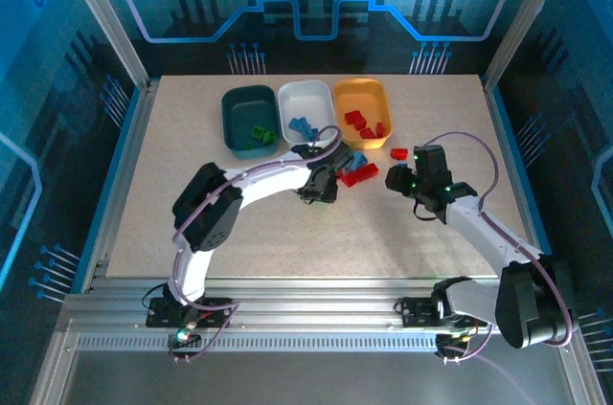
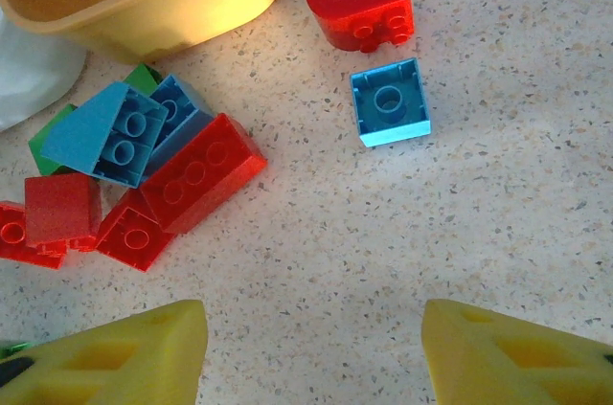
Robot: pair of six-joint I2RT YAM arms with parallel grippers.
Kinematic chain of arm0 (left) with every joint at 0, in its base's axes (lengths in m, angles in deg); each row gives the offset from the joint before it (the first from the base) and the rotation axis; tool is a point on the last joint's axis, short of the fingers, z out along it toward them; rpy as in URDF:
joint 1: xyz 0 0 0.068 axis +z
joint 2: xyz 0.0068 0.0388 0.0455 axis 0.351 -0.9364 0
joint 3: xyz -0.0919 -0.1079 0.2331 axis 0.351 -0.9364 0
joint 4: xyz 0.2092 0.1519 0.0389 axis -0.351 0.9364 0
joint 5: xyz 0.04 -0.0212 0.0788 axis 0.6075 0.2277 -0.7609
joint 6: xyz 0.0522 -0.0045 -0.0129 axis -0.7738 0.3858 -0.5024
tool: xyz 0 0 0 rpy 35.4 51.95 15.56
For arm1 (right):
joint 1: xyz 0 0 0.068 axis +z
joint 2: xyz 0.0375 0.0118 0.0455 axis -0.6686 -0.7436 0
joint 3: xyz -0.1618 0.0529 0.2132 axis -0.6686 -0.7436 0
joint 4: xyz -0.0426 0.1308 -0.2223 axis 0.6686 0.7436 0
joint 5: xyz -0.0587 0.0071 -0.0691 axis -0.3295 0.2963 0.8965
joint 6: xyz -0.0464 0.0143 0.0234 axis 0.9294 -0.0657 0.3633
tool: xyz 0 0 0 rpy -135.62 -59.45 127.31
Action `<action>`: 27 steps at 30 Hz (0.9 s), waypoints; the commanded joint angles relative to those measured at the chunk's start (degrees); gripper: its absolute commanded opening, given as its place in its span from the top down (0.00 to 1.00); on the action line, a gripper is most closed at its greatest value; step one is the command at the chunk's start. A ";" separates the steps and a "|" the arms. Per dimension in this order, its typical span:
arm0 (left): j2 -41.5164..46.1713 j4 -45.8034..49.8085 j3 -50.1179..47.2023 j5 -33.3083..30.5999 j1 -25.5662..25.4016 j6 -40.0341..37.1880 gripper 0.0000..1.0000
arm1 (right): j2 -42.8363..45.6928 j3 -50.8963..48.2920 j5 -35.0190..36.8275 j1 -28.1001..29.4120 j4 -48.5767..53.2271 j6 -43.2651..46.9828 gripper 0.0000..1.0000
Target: Sort the legos into containers by color
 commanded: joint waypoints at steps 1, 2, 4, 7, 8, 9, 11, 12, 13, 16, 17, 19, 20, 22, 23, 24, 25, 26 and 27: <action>8.19 4.32 0.12 -2.67 2.20 -4.23 0.65 | 0.06 -0.44 -0.05 -0.95 -0.41 -0.12 0.38; 9.32 4.77 0.18 -2.40 3.96 -5.28 0.65 | 0.05 -0.44 -0.03 -0.98 -0.41 -0.10 0.38; 11.11 5.14 0.49 -0.94 9.56 -6.87 0.65 | 0.05 -0.35 -0.07 -0.98 -0.28 -0.04 0.38; 10.50 5.35 2.62 2.14 18.57 -8.81 0.64 | 0.05 -0.27 -0.08 -0.95 -0.28 -0.03 0.38; 9.49 5.78 4.02 2.80 20.80 -9.31 0.64 | 0.11 -0.26 -0.09 -0.95 -0.24 0.04 0.38; 7.87 6.14 5.86 3.60 22.86 -10.10 0.65 | 0.14 -0.33 -0.13 -0.95 -0.15 0.05 0.38; 4.65 7.04 9.63 4.17 26.27 -10.96 0.65 | 0.35 -0.35 0.17 -0.94 0.02 0.11 0.38; 3.11 7.20 11.49 4.95 27.74 -11.29 0.66 | 0.55 -0.24 0.41 -0.98 0.18 0.20 0.38; 1.31 7.40 13.34 5.15 29.19 -11.30 0.66 | 0.66 -0.27 0.55 -0.98 0.29 0.33 0.38; -3.88 8.49 19.22 5.58 32.21 -11.64 0.66 | 0.75 -0.11 0.65 -1.05 0.55 0.56 0.38; -5.34 8.88 21.06 5.94 32.86 -11.90 0.67 | 0.66 -0.03 0.62 -1.07 0.55 0.58 0.38; -8.90 10.43 25.24 6.08 33.69 -12.27 0.68 | 0.57 0.01 0.63 -1.10 0.71 0.67 0.38; -9.98 11.03 26.73 6.03 33.80 -12.45 0.69 | 0.57 0.04 0.58 -1.18 0.71 0.75 0.38; -11.42 11.80 28.69 5.97 33.99 -12.37 0.69 | 0.57 0.09 0.66 -1.36 0.86 0.84 0.38; -11.52 11.40 28.82 5.94 33.99 -12.46 0.69 | 0.57 0.14 0.69 -1.45 0.98 0.84 0.38; -11.63 11.02 28.99 5.65 34.07 -12.46 0.68 | 0.57 0.23 0.73 -1.54 0.99 0.91 0.38; -12.05 11.07 29.49 5.63 34.24 -12.33 0.67 | 0.49 0.18 0.66 -1.54 0.99 0.93 0.38; -12.63 11.33 30.16 5.77 34.40 -12.35 0.64 | 0.27 0.34 0.54 -1.62 0.99 0.93 0.38; -13.58 11.89 31.37 5.79 34.59 -12.29 0.60 | 0.02 0.56 0.39 -1.67 1.08 0.93 0.38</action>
